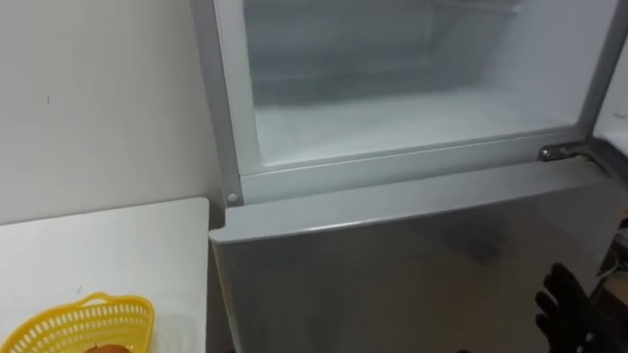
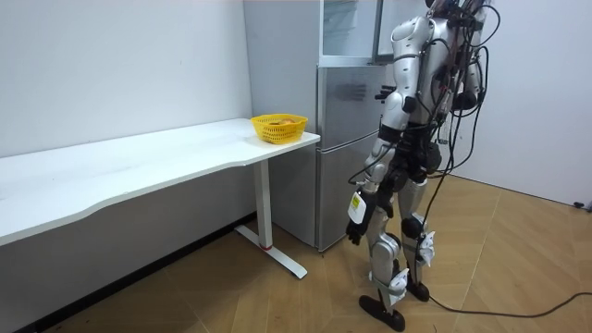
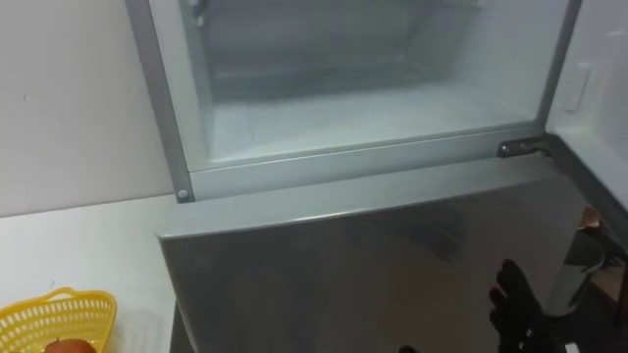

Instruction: Retrieve from the upper fridge

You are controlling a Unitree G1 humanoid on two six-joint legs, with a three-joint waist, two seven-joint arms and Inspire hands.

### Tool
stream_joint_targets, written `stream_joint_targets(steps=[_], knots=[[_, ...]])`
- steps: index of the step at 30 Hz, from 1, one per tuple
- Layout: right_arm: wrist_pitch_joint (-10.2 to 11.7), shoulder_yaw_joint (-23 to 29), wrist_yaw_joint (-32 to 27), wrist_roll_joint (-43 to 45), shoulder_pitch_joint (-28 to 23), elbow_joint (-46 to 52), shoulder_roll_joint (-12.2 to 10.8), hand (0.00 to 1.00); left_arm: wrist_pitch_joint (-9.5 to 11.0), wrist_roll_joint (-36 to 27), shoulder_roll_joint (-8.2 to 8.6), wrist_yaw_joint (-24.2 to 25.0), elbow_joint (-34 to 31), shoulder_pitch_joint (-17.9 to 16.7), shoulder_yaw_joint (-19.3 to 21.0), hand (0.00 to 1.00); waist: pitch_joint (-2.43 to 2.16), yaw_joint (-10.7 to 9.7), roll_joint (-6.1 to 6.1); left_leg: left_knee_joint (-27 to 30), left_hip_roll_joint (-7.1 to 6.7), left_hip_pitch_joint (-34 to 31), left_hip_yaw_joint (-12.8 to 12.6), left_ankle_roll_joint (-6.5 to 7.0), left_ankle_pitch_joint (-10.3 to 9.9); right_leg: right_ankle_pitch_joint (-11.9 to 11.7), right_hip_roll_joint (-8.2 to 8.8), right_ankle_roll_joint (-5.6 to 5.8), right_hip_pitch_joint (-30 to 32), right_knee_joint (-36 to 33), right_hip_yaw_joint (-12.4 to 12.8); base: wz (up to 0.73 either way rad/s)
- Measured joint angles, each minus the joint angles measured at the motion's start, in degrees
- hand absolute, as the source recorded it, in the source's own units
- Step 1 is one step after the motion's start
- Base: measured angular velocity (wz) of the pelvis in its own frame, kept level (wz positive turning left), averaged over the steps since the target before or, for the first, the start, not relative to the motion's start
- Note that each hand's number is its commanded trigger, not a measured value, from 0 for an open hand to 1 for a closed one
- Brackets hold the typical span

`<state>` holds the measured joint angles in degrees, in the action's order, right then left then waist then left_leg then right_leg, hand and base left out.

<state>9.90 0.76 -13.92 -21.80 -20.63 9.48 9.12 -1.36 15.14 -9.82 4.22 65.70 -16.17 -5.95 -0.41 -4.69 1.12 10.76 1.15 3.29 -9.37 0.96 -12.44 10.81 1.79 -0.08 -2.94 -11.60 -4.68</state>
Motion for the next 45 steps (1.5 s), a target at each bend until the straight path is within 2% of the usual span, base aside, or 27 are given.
stream_joint_targets(steps=[4, 7, 10, 13, 15, 19, 22, 24, 29, 35, 40, 45], knots=[[0.0, 0.3, -3.3, -6.8, -0.2, -5.7, 0.1, 0.0, 0.2, 0.0, -0.13, -0.1, -1.1, 0.0, 0.0, 0.0, 0.03, -0.3, -0.07, 0.0, -0.04, 0.0, 0.0, -0.01, 0.0, 0.0, -0.03, 0.0, 0.0, 0.0, 0.1, 0.0], [0.0, 1.2, -6.3, -11.7, -1.2, -7.1, 0.1, 0.0, 0.5, 0.0, -0.12, -0.9, -1.8, -1.0, 0.4, 0.0, 0.28, -1.2, -0.54, -0.2, -0.09, 0.1, 0.0, -0.01, 0.0, 0.0, -0.01, 0.01, -0.2, 0.2, -0.1, 0.0], [0.3, 3.6, -9.2, -16.4, -1.3, -9.0, 0.0, 0.0, 0.4, -0.1, -0.13, -1.5, -3.2, -2.4, 1.4, 0.0, 0.09, -2.0, -0.93, -0.3, -0.14, 0.3, 0.0, -0.01, 0.0, 0.0, 0.01, 0.01, -0.4, 0.7, -0.1, 0.0], [0.1, 7.6, -12.2, -20.0, -1.4, -11.5, -0.3, 0.0, 0.4, 0.0, -0.14, -1.5, -3.8, -2.9, 1.8, 0.0, 0.0, -3.1, -1.54, -0.1, -0.39, 0.6, 0.6, 0.0, 0.0, 0.0, 0.17, 0.03, -1.3, 1.8, -0.5, 0.11], [0.2, 11.9, -16.0, -23.8, -1.4, -11.5, -0.3, 0.0, 0.5, -0.1, -0.26, -1.5, -5.2, -3.5, 3.7, 0.0, -0.02, -3.8, -1.95, 0.0, -0.47, 0.3, 0.8, 0.01, 0.0, 0.1, 0.23, 0.08, -1.1, 1.8, -0.6, 0.02], [1.3, 17.0, -21.7, -25.5, -1.3, -11.4, -0.3, 0.0, 0.6, -1.2, -0.47, -2.5, -6.7, -4.0, 5.8, 0.0, -0.14, -4.6, -2.33, -0.1, -0.49, 0.3, 0.7, 0.01, 0.0, 0.1, 0.19, 0.09, -1.1, 2.0, -0.3, -0.02], [1.3, 23.2, -27.3, -27.8, -0.4, -11.3, -0.2, 0.0, 0.8, -1.1, -0.55, -2.7, -7.4, -4.0, 8.6, 0.0, -0.2, -4.7, -2.52, -0.7, -0.59, 0.4, 0.7, 0.02, 0.0, 0.1, 0.17, 0.15, -1.1, 1.9, -0.3, 0.0], [2.5, 28.3, -32.0, -28.0, 1.1, -11.4, -0.1, 0.0, 1.0, -1.2, -0.75, -3.2, -7.4, -4.1, 10.9, 0.0, -0.17, -4.8, -2.73, -0.9, -0.62, 0.4, 0.7, 0.03, 0.0, 0.1, 0.18, 0.2, -1.0, 1.9, -0.3, 0.0], [4.0, 33.7, -38.1, -27.2, 4.7, -11.3, 1.4, 0.0, 1.1, -1.0, -2.27, -3.7, -7.5, -4.2, 12.3, 0.0, -0.06, -6.0, -3.61, -0.9, -0.67, 0.5, 0.7, 0.03, 0.0, 0.2, 0.18, 0.23, -1.1, 2.0, -0.2, 0.0], [4.3, 36.1, -41.2, -24.6, 6.1, -5.6, 4.0, 0.0, 1.2, -0.7, -2.36, -3.3, -7.8, -3.6, 12.7, 0.0, 0.1, -5.9, -4.08, -1.1, -0.77, 0.3, 0.7, 0.03, 0.0, 0.3, 0.23, 0.35, -0.4, 2.0, -0.1, 0.0], [4.4, 36.1, -41.5, -13.4, 10.5, -3.3, 6.8, 0.0, 1.2, -0.7, -2.33, -2.5, -7.8, -3.4, 12.5, 0.0, 0.25, -5.6, -4.06, -1.1, -0.79, 0.3, 0.7, 0.04, 0.0, 0.3, 0.23, 0.34, -0.1, 1.8, -0.1, 0.0], [4.5, 35.1, -41.2, -0.7, 10.7, 6.6, 7.6, 0.0, 1.4, -0.9, -2.21, -3.0, -3.9, -1.8, 12.5, 0.0, 0.37, -2.9, -4.29, -1.1, -0.77, 0.3, 0.7, 0.03, 0.0, 0.3, 0.21, 0.34, -0.3, 2.0, -0.2, 0.0]])
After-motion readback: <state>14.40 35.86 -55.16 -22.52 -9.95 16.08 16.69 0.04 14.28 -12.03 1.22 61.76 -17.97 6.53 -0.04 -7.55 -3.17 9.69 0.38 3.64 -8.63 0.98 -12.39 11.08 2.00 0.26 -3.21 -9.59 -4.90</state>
